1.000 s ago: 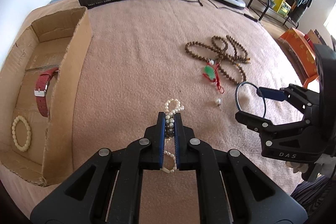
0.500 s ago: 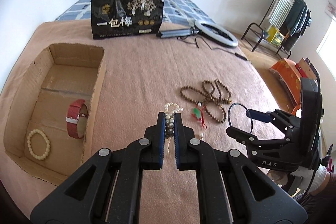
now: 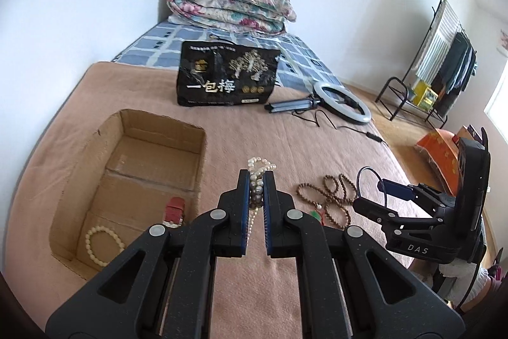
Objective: Organize jewelry
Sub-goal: 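Carry the pearl necklace in the left tool and the bangle in the right tool to the box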
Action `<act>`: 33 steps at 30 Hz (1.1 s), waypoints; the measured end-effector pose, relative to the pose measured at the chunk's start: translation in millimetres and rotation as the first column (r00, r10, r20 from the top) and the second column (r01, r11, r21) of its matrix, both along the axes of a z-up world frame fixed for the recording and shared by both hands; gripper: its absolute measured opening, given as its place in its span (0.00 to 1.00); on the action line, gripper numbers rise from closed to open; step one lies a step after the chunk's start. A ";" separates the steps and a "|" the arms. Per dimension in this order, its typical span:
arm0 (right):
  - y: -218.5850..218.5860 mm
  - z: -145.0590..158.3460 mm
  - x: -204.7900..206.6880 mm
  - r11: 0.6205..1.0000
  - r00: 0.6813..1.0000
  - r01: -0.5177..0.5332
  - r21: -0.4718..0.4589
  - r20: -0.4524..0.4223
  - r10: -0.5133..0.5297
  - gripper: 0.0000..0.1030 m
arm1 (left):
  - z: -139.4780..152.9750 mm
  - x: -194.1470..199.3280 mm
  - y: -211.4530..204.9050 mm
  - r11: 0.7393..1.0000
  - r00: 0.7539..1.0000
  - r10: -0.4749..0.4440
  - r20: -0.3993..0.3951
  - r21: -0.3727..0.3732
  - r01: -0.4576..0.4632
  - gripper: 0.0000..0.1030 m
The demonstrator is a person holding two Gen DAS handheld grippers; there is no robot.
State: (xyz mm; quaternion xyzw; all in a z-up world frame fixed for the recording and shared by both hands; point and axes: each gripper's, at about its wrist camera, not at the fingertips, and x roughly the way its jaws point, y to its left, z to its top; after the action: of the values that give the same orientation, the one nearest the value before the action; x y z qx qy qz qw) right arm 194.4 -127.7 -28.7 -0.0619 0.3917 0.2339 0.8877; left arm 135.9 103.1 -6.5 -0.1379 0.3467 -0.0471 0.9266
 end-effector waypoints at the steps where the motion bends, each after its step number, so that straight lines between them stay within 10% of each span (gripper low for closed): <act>1: 4.2 2.1 1.3 1.000 1.000 -0.007 0.005 0.004 0.007 0.71 | 1.0 -0.8 4.2 1.000 1.000 0.010 0.004 0.001 -0.010 0.05; 33: 150.5 -4.2 35.1 0.984 0.984 -0.175 0.045 -0.012 0.175 0.71 | -29.6 -27.5 100.3 0.982 0.979 0.188 -0.076 0.034 -0.185 0.05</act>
State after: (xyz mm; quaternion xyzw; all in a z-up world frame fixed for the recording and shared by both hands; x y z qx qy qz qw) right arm 229.5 22.8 -32.9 -0.0746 0.3866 0.3201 0.8617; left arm 108.4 203.4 -36.1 -0.1590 0.3689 0.0501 0.9144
